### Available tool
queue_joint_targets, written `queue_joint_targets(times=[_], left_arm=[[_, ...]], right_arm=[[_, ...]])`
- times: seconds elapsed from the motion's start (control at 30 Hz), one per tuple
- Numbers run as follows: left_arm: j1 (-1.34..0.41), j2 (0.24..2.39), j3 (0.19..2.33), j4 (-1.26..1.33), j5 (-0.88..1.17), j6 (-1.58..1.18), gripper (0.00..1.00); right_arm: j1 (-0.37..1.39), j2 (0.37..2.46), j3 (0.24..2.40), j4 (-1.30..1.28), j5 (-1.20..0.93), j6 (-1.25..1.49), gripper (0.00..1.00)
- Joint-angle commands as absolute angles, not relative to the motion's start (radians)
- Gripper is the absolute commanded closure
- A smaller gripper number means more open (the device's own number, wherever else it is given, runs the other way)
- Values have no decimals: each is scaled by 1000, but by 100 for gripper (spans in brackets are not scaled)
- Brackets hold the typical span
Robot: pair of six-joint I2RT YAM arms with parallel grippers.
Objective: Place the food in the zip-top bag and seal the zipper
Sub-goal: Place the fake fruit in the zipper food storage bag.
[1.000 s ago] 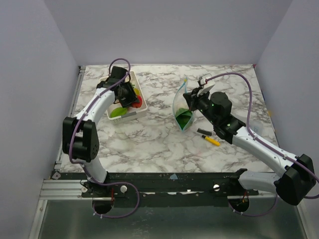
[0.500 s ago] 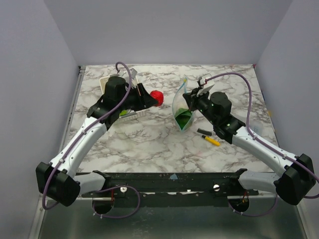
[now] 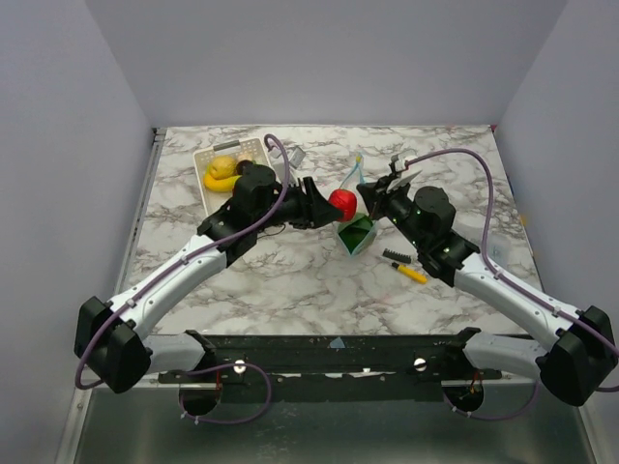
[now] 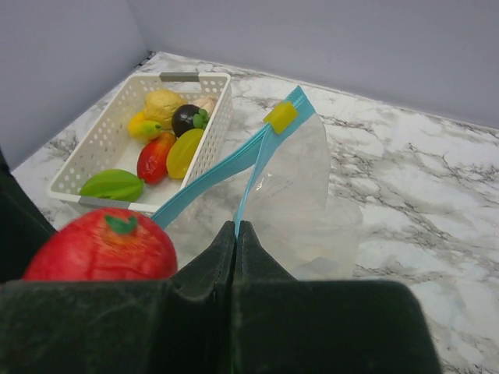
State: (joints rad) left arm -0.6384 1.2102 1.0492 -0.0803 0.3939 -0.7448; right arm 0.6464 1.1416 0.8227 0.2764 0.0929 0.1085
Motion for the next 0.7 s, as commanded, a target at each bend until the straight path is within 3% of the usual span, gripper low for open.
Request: queue_joint_targets(times=[0.0, 0.2, 0.3, 0.37, 0.43, 0.53, 0.67], left_arm=[[-657, 1281, 1076, -131, 359, -792, 98], [-658, 1360, 1187, -285, 298, -798, 94], [-658, 1393, 1241, -313, 308, -794, 74], [-658, 1403, 1256, -305, 329, -800, 51], [-659, 1409, 1274, -306, 354, -793, 36], [-659, 1410, 1286, -316, 365, -772, 29], [-658, 1392, 1290, -345, 343, -735, 27]], right_arm=[[650, 1110, 789, 366, 68, 129, 100], [649, 1093, 781, 375, 44, 127, 100], [650, 1098, 784, 374, 39, 124, 100], [650, 1105, 792, 363, 39, 120, 100], [650, 1104, 793, 360, 44, 121, 100], [650, 1099, 794, 356, 45, 117, 100], [649, 1095, 793, 356, 51, 117, 100]])
